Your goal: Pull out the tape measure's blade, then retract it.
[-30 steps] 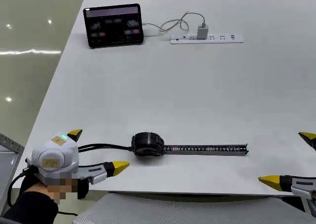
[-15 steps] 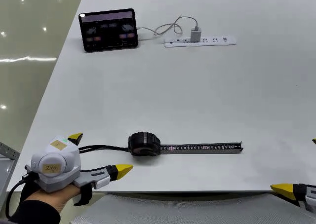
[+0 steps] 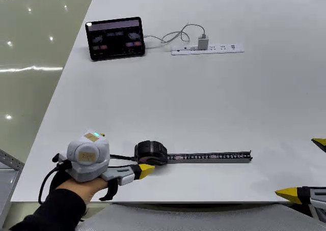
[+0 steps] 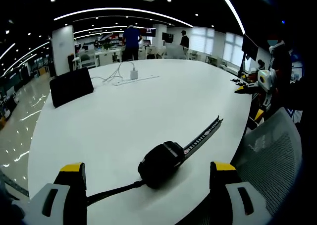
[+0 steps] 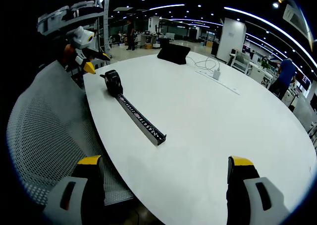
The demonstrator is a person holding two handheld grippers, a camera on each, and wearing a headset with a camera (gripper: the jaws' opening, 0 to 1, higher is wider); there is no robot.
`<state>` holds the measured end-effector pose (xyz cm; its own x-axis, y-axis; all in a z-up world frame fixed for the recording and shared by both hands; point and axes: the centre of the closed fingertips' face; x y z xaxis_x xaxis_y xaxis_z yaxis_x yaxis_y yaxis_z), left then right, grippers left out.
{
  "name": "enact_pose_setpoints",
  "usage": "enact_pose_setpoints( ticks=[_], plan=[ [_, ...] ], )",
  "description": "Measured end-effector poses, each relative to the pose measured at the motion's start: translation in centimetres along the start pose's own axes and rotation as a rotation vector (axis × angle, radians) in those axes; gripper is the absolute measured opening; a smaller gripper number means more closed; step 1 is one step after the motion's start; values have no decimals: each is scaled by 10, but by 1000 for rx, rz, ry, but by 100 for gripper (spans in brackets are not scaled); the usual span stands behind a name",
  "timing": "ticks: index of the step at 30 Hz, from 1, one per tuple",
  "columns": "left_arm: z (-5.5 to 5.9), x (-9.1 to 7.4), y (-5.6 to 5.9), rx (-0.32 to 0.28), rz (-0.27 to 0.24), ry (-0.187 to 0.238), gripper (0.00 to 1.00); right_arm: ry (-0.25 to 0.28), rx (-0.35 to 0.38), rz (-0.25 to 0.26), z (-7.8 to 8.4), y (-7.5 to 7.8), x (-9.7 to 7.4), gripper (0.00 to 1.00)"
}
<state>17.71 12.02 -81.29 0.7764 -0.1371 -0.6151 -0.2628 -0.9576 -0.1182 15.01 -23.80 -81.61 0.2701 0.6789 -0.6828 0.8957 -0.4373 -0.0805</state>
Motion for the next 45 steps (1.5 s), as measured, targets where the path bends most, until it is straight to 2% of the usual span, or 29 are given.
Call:
enact_pose_setpoints(
  ticks=[1,2,3,4,5,7,10,11,12,14,16,17,19,20,22,24,26,27,28,29,31,34,36,37,42,45],
  plan=[
    [3,3,3,16,8,-35,100,-10,-19,-9,-2,2,4,100],
    [2,5,4,12,4,-44,100,-17,-22,-18,-4,2,7,100],
    [-2,7,5,-3,-5,-37,100,-29,-28,-33,-5,2,10,100],
    [-5,10,7,-48,-22,-48,100,-35,-59,-54,-9,2,14,100],
    [-7,11,9,-57,-23,-54,100,-40,-77,-64,-11,3,17,100],
    [-12,14,10,-94,-68,-41,100,-65,-106,-83,-15,3,23,99],
    [-8,21,16,-86,-94,-53,100,-75,-97,-112,-20,7,31,99],
    [-3,23,20,-92,-97,-77,100,-83,-102,-125,-21,7,34,98],
    [0,24,23,-111,-91,-93,100,-91,-114,-131,-21,7,35,97],
    [3,29,26,-140,-104,-97,100,-105,-144,-151,-23,5,40,95],
    [4,30,27,-144,-116,-85,100,-137,-160,-172,-20,5,45,93],
    [2,32,23,-140,-144,-66,100,-154,-180,-185,-19,5,48,92],
    [-1,35,25,-140,-132,-40,100,-185,-204,-204,-16,8,55,87],
    [-3,36,25,-159,-127,-27,100,-200,-204,-214,-14,9,57,85],
    [1,37,26,-178,-122,-46,100,-212,-217,-233,-16,11,63,84],
    [3,37,30,-158,-118,-48,100,-221,-228,-242,-18,15,68,85],
    [4,38,31,-152,-124,-49,100,-228,-226,-254,-16,19,73,82],
    [2,39,31,-150,-128,-37,100,-239,-223,-269,-14,18,77,81],
    [1,40,32,-159,-124,-24,100,-247,-230,-276,-13,19,80,81],
    [-4,43,30,-233,-134,14,100,-258,-238,-284,-12,19,84,81],
    [4,44,19,-280,-182,-15,100,-273,-251,-293,-12,20,89,79],
    [12,49,18,-277,-185,-42,100,-301,-251,-324,-9,19,97,74],
    [13,52,21,-286,-169,-54,100,-333,-240,-370,-4,13,101,66],
    [15,52,21,-271,-175,-60,100,-349,-237,-379,-2,12,103,61],
    [17,55,28,-249,-151,-74,100,-400,-272,-400,6,11,110,38],
    [20,54,31,-272,-135,-96,100,-423,-270,-416,10,9,112,31]
  ],
)
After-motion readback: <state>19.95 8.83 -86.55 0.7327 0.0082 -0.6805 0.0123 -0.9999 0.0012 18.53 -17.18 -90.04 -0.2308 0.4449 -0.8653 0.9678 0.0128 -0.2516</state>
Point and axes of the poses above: the centre of the closed fingertips' face, and the gripper's own axes: x roughly forward along the fingers, y roughly to its right, z roughly out of its underside, and after that the axes turned 15 degrees about -z, right-handed
